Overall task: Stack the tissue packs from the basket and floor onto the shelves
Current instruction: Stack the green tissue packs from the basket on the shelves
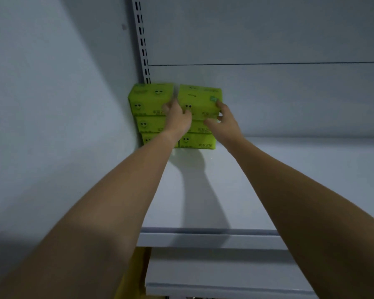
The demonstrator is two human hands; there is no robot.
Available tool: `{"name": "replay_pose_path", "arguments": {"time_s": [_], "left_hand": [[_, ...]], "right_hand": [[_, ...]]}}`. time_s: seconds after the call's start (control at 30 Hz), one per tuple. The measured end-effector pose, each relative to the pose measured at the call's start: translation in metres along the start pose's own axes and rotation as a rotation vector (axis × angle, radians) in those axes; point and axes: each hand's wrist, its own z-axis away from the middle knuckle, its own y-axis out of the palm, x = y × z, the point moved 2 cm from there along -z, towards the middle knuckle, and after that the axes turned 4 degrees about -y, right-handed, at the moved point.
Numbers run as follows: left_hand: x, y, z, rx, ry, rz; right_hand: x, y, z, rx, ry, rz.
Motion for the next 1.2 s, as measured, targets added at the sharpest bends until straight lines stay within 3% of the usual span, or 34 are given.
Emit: {"name": "replay_pose_path", "arguments": {"time_s": [0.17,0.4,0.67,0.87,1.03,1.2], "left_hand": [[0.01,0.006,0.011,-0.069,0.115,-0.05],[0.021,0.011,0.008,-0.042,0.174,-0.34],[0.036,0.006,0.032,0.032,0.206,-0.549],[0.038,0.011,0.103,0.184,0.168,-0.693],[0.03,0.016,0.193,0.17,0.296,-0.781],[0.028,0.039,0.281,0.147,0.31,-0.781]], "right_hand": [[-0.003,0.002,-0.006,-0.041,-0.022,0.011],[0.001,0.011,-0.018,0.022,-0.035,0.119],[-0.008,0.0,0.015,0.18,-0.162,0.49],[-0.013,-0.022,0.085,0.34,-0.271,0.636],[-0.014,-0.06,0.153,0.405,-0.284,0.64],[-0.03,-0.104,0.223,0.399,-0.302,0.61]]}}
